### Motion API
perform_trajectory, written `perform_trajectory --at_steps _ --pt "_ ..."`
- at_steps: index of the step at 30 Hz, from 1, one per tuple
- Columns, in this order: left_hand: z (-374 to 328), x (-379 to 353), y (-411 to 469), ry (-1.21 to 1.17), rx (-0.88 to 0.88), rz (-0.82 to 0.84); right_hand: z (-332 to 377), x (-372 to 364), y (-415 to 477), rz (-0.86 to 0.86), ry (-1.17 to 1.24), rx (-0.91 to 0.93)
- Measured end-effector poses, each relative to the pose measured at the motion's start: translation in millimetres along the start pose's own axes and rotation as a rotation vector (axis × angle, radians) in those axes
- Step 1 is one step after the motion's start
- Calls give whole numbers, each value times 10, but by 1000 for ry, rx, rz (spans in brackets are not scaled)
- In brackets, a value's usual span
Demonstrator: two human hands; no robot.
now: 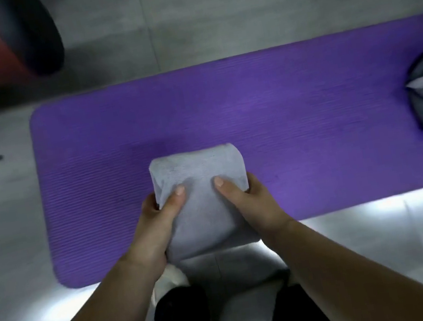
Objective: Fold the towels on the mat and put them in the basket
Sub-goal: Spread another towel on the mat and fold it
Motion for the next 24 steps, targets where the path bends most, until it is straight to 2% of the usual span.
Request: perform_trajectory --at_steps 3,7,10,12,15,20,24 --pt "-779 -175 -855 79 -86 16 541 234 -958 -24 217 28" --pt "-1634 -633 -1773 182 -133 117 1061 516 -2000 136 483 -117" --pt "-2146 -1224 -2265 238 -193 201 1452 985 -2573 173 635 -45" --pt "-2335 -1810 -2585 280 -224 305 1735 1500 -2953 103 664 72" --pt "-2477 -2813 -3098 324 -272 434 1992 2483 -3520 -111 701 250" --pt "-2381 -4253 -4019 327 -308 588 2137 4010 -4301 -418 666 396" --pt "-2346 -5042 -4348 309 -317 663 2173 4858 -4605 -503 681 510"
Point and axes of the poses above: each hand's wrist, its own y-axis towards the middle knuckle, its own x-axis out of the back of the hand, z = x × y, the point moved 8 cm from there along y, towards the middle knuckle, and after that the axes turned 10 degrees about y, right-handed, at the moved point
